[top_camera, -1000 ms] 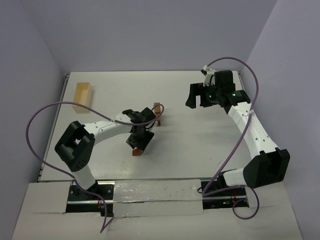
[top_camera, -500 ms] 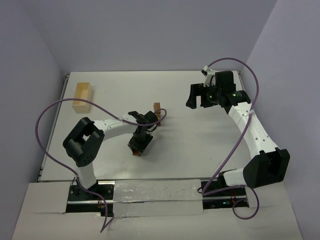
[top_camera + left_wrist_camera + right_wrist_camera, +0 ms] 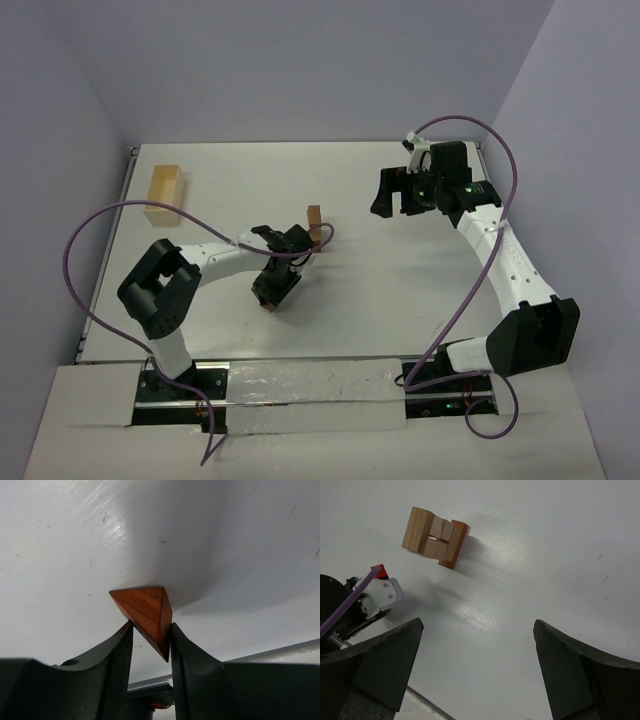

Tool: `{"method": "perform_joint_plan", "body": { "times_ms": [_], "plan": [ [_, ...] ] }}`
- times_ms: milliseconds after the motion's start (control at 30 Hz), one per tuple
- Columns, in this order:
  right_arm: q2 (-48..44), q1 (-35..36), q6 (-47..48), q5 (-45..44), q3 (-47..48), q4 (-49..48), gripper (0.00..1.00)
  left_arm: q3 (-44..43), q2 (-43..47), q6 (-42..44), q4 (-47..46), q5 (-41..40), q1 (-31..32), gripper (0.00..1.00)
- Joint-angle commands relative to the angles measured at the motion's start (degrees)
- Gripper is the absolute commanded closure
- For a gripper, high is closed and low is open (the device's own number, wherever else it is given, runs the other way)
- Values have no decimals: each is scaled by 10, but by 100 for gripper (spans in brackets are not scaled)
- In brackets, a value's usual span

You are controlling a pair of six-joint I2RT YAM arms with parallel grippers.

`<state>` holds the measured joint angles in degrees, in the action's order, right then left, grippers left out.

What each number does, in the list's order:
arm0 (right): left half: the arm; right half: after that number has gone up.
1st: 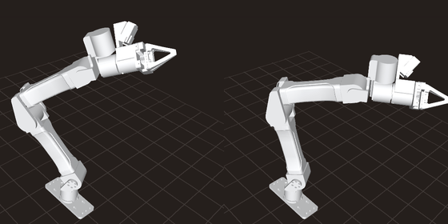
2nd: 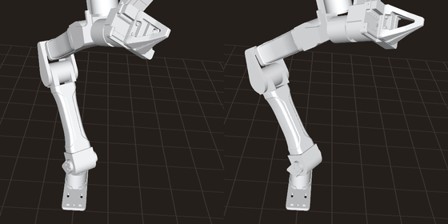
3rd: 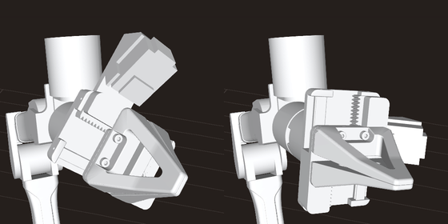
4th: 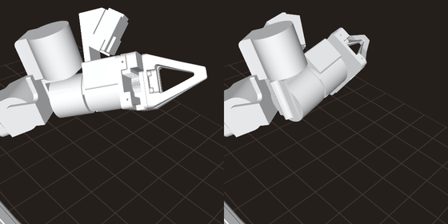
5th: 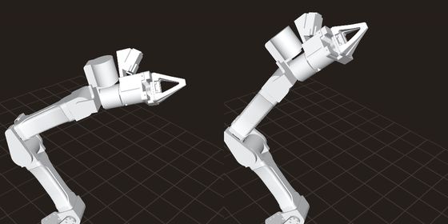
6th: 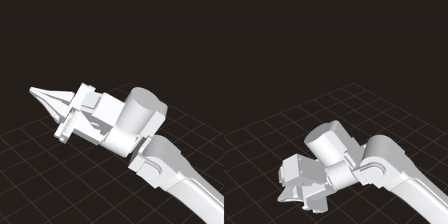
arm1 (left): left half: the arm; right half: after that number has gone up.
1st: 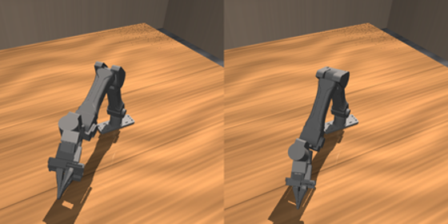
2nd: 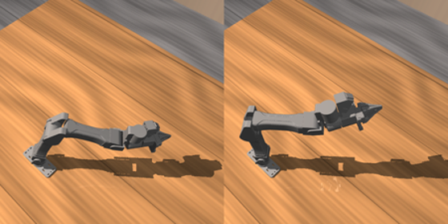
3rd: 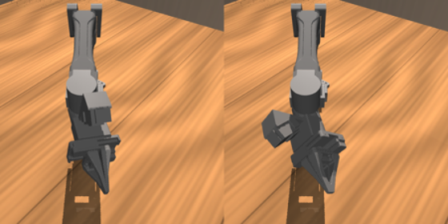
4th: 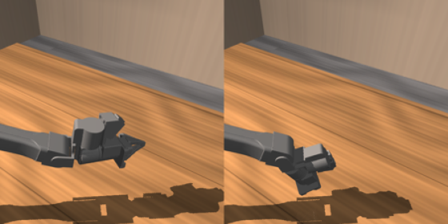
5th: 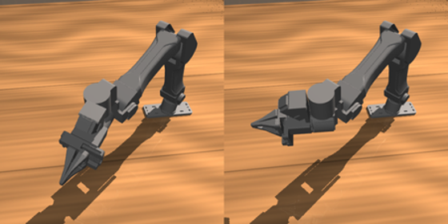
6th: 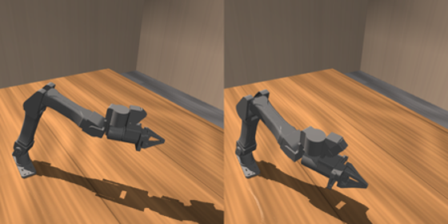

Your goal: Build the wood block tower

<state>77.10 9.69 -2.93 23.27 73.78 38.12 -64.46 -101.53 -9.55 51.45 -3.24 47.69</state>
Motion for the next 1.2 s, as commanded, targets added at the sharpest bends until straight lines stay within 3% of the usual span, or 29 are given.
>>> {"method": "perform_joint_plan", "body": {
  "times_ms": [0,500,767,867,933,1000,1167],
  "plan": [
    [-3,-4,6,15,0,-21,0,8,36,27,-44,3,0,100],
    [-10,-1,13,33,2,-26,0,-13,120,46,-50,40,-3,100],
    [-8,3,15,34,3,-24,0,-13,104,29,-50,36,-9,100],
    [-11,5,16,34,1,-23,0,-25,115,23,-55,14,-23,69],
    [-12,5,18,33,-1,-22,0,-35,145,48,-63,52,-51,27],
    [-13,6,22,35,-3,-20,0,-48,164,103,-61,108,-82,22],
    [-8,7,22,44,-2,-23,0,-101,148,240,-42,175,-163,25]
  ]
}}
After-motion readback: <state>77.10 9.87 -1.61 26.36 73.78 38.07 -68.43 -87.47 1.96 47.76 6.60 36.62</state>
